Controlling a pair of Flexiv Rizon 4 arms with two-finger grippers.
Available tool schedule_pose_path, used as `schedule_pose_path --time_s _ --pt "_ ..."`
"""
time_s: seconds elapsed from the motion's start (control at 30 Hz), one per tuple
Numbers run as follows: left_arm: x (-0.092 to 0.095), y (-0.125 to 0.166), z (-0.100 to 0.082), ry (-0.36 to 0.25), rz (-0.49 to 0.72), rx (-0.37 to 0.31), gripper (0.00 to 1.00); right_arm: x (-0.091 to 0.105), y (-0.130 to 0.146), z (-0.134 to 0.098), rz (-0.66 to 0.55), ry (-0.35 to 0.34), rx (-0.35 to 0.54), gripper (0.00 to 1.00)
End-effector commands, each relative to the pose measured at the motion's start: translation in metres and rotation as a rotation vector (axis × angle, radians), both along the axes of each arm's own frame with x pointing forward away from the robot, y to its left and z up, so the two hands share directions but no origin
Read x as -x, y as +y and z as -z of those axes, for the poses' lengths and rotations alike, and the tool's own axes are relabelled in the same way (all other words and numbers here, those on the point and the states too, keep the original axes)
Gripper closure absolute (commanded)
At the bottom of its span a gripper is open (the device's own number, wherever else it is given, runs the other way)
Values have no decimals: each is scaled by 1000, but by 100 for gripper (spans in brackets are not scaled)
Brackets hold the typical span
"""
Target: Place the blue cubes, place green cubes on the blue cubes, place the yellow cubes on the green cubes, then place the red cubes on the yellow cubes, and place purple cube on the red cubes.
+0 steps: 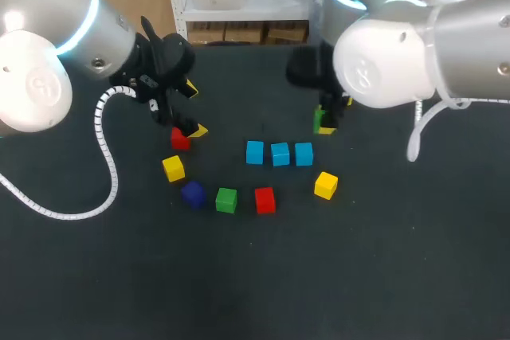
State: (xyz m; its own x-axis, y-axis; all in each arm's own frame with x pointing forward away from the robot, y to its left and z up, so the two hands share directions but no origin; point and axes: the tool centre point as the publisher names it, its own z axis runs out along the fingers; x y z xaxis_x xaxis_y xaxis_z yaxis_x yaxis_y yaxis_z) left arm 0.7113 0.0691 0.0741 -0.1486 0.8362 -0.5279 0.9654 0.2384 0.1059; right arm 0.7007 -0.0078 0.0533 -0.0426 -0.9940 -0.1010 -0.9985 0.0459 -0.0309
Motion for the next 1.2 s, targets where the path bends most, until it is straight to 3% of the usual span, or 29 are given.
schedule_pose_path --time_s 0.03,0.33,1.2 --pt "0 2 1 -3 5 6 0 8 24 -5 -8 -15 45 100" --pt "0 2 1 -3 5 6 0 13 47 10 -49 14 77 100" --pt "0 2 1 -3 5 6 0 18 41 37 -79 100 29 100"
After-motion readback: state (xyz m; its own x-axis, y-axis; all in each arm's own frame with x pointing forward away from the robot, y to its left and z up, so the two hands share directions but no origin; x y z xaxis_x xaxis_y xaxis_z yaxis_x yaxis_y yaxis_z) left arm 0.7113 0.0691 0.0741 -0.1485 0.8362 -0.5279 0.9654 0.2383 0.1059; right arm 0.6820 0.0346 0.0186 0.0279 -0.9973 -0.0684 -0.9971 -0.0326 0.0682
